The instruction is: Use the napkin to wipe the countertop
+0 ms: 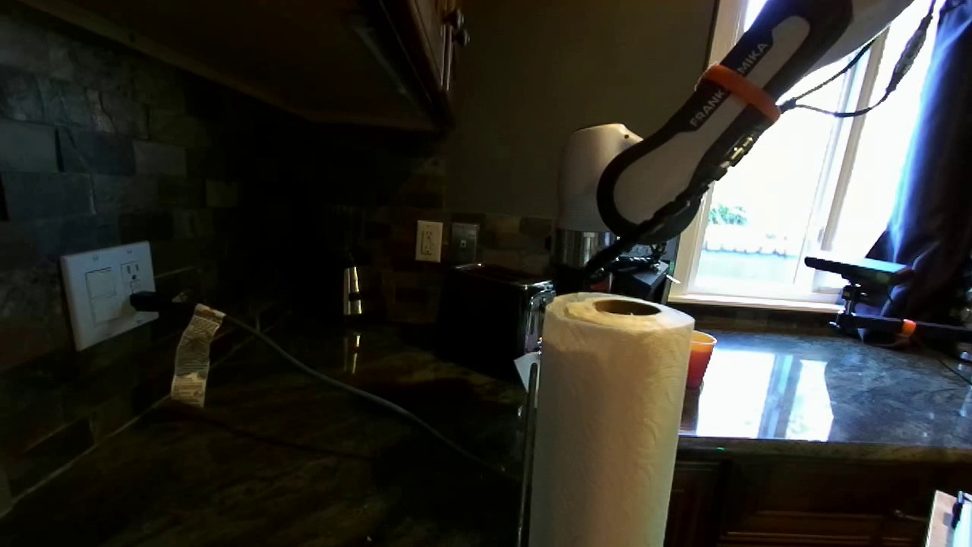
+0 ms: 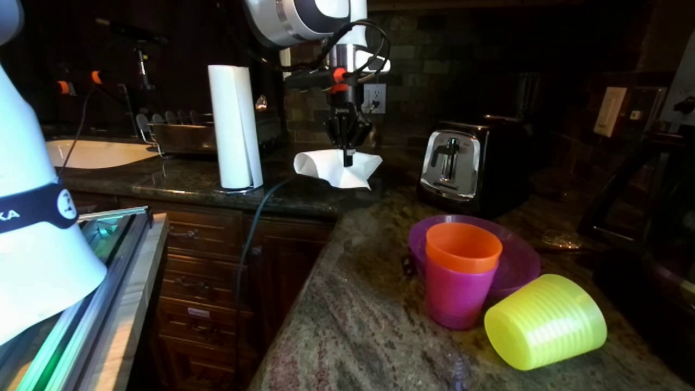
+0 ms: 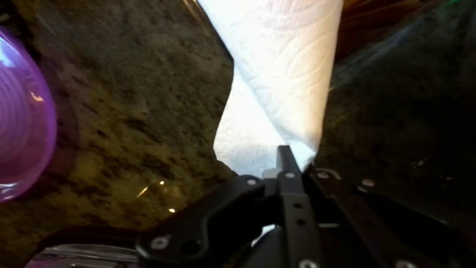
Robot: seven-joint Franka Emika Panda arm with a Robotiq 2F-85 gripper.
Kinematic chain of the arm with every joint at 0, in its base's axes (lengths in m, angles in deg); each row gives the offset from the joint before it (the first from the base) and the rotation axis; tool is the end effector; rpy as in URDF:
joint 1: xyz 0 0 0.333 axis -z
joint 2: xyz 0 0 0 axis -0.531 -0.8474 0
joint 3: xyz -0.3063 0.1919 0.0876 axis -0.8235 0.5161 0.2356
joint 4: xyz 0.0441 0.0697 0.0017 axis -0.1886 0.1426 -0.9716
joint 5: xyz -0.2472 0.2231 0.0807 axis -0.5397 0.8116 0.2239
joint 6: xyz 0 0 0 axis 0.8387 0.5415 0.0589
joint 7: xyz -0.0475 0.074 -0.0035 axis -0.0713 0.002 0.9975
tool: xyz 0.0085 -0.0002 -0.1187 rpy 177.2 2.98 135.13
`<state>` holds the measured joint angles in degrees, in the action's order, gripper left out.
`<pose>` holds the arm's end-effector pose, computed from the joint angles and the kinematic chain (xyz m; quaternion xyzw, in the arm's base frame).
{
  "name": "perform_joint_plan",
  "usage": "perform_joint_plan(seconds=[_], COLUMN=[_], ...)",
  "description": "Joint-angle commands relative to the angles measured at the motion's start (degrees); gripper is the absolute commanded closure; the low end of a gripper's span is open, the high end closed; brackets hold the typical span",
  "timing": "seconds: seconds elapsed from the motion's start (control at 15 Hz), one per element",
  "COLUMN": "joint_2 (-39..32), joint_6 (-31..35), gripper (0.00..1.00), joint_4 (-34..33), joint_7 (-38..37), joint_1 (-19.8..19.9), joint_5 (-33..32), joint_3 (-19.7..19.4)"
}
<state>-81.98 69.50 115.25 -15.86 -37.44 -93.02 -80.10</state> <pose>0.4522 0.1130 0.3534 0.9844 0.1693 0.0060 0.0480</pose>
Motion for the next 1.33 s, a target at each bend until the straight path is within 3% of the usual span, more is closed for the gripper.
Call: perform_joint_plan(seconds=[0.0,0.73,1.27], joint_2=[-0.4,-15.8,-23.2], joint_6=[2.6,14.0,24.2], gripper=[0.99,0.99,0.99], joint_4=[1.4,-5.5,-11.1], joint_7=[-11.5,-32.9,-36.4], joint_1=[-1.9,-7.2,-9.1], joint_5=[-11.0,-30.1,-34.1], joint_3=[-3.0,-10.2,-12.8])
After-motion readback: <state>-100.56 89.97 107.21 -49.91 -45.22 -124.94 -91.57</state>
